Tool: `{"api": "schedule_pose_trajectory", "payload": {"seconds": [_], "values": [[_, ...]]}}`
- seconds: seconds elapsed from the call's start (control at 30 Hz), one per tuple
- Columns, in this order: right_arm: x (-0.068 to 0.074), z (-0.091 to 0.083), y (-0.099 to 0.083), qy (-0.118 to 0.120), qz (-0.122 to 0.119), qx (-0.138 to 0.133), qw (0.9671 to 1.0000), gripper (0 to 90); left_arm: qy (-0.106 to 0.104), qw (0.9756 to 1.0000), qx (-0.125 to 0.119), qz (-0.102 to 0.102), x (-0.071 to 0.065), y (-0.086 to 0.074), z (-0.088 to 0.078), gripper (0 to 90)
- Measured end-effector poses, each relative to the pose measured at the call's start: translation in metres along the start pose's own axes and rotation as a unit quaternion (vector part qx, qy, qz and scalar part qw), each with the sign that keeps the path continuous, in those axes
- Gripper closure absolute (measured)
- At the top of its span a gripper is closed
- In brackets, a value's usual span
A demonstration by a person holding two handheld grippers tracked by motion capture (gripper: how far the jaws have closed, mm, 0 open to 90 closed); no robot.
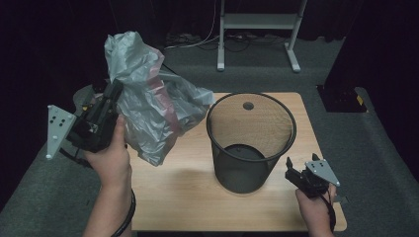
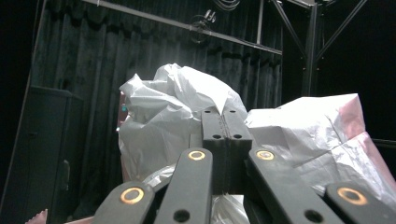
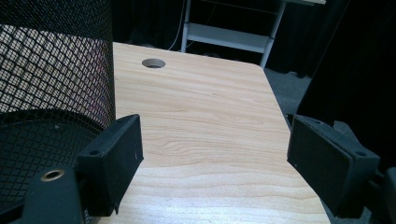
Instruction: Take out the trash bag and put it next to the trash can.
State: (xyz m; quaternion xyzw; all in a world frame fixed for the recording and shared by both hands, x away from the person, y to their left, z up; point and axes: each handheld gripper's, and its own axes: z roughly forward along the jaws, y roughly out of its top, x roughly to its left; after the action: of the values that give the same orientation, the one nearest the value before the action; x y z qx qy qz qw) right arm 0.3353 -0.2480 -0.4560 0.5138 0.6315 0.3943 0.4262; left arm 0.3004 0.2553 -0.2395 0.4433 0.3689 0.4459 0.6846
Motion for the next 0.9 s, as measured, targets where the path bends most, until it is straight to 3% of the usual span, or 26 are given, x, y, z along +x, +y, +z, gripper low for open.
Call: {"api": "schedule_pose_trajectory", "payload": {"seconds": [0.2,0.4,0.63,0.9], "values": [[-0.001,-0.002,0.0,0.0,0.0,-0.002,1.0,17.9,0.01,0.9999,0.006,-0.003,0.009,-0.006,-0.005,89.6],[-0.002,-0.002,-0.002,0.002,0.002,0.006,1.0,17.9,0.017,0.9987,0.047,-0.004,0.014,-0.037,0.001,89.6],[-0.005,-0.002,-0.002,0.002,0.002,0.004,1.0,17.9,0.027,0.9927,0.117,-0.014,0.019,-0.092,0.013,89.6],[-0.005,0.001,-0.004,0.006,0.0,0.01,0.9999,17.9,0.031,0.9864,0.161,-0.008,0.02,-0.131,0.023,89.6]]}}
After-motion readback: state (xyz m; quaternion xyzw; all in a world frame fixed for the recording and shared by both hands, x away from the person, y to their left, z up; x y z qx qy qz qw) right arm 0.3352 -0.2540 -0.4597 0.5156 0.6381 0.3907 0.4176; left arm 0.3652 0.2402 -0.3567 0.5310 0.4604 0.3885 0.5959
